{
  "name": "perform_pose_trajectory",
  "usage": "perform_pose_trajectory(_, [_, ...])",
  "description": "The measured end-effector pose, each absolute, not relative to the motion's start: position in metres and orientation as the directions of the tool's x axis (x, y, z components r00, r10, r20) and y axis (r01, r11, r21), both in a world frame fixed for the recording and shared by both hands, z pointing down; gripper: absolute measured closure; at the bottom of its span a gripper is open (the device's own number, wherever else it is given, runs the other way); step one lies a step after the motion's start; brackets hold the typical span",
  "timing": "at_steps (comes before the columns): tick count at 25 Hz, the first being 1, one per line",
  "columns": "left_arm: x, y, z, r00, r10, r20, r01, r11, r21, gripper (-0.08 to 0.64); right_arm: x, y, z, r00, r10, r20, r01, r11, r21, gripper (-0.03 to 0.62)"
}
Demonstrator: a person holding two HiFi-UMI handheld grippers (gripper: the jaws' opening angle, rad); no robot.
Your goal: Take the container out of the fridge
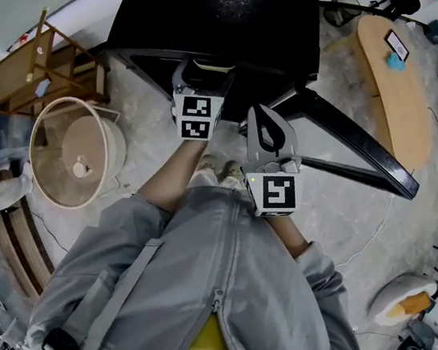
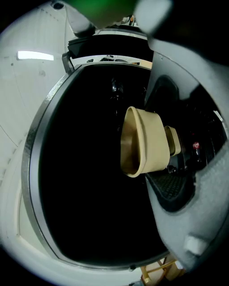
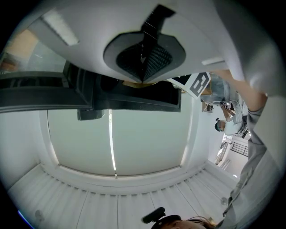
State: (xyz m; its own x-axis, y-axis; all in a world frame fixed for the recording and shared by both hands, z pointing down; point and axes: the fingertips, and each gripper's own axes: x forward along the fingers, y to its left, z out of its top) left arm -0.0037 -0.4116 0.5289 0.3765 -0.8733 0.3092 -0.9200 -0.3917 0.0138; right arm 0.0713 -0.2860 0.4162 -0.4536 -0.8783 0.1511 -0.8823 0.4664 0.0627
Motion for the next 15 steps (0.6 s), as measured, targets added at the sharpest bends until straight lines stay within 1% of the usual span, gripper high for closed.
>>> perform_pose_trajectory(9, [-0.013, -0.376, 0.521, 0.381, -0.883, 0.274, -0.921, -0.388, 0.029, 0.137, 0.068, -0.277, 0.418, -0.49, -0.859, 0.15, -0.862, 0.503, 0.062, 0.592])
perform_pose_trajectory(15, [-0.024, -0.345, 0.519, 0.374, -0.884, 0.28, -0.924, -0.379, 0.038, 0.137, 0.06, -0.271, 0.417, -0.529, -0.838, 0.136, -0.84, 0.54, 0.055, 0.592])
